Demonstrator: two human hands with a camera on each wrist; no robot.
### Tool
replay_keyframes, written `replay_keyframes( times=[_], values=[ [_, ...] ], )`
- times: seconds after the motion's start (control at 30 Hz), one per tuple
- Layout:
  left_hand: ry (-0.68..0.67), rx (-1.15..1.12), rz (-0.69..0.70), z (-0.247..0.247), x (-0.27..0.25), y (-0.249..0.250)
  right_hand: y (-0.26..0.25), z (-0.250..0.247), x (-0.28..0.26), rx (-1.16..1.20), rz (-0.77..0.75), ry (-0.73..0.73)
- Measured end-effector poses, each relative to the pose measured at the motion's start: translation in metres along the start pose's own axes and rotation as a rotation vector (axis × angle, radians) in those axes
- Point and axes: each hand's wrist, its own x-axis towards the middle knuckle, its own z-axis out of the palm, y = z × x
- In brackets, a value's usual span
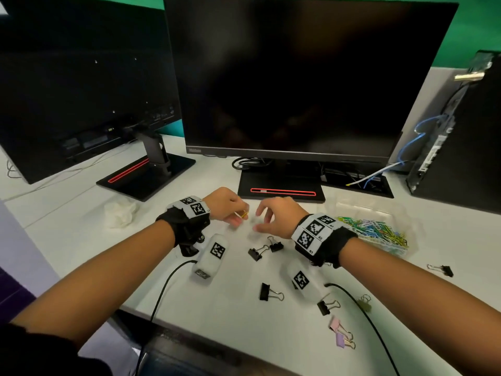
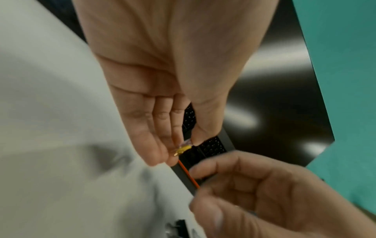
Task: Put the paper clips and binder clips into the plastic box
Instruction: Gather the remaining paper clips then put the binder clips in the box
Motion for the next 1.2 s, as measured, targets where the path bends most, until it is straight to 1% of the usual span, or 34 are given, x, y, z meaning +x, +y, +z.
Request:
replay_keyframes(
  times=[0.07, 0.1, 0.17, 0.23, 0.33, 0.43, 0.5, 0.63, 0.77, 0.93, 1.1, 1.2],
  values=[
    [-0.026, -0.175, -0.002, 0.002, -0.005, 0.003, -0.003, 0.001, 0.002, 0.104, -0.001, 0.080],
    [-0.042, -0.242, -0.003, 0.003, -0.007, 0.004, -0.003, 0.001, 0.002, 0.124, -0.007, 0.096],
    [-0.075, -0.304, 0.007, 0.007, -0.009, 0.005, -0.005, 0.001, 0.000, 0.131, -0.021, 0.104],
    [-0.092, -0.308, 0.030, 0.013, -0.010, 0.008, -0.005, 0.000, -0.002, 0.131, -0.031, 0.131],
    [-0.059, -0.322, 0.060, 0.022, -0.010, 0.011, -0.001, -0.001, -0.003, 0.138, -0.013, 0.179],
    [-0.024, -0.332, 0.074, 0.029, -0.010, 0.015, 0.007, -0.005, -0.005, 0.124, 0.032, 0.163],
    [-0.004, -0.302, 0.072, 0.031, -0.010, 0.018, 0.012, -0.009, -0.008, 0.102, 0.040, 0.152],
    [0.002, -0.217, 0.095, 0.037, -0.012, 0.026, 0.020, -0.018, -0.017, 0.092, 0.020, 0.178],
    [0.025, -0.164, 0.140, 0.041, -0.013, 0.034, 0.026, -0.026, -0.026, 0.176, 0.031, 0.157],
    [-0.010, -0.185, 0.184, 0.042, -0.018, 0.042, 0.031, -0.036, -0.035, 0.225, 0.041, 0.162],
    [-0.021, -0.184, 0.221, 0.041, -0.020, 0.046, 0.034, -0.045, -0.042, 0.271, 0.052, 0.115],
    [-0.031, -0.179, 0.287, 0.044, -0.022, 0.049, 0.032, -0.049, -0.045, 0.330, 0.062, 0.084]
  ],
)
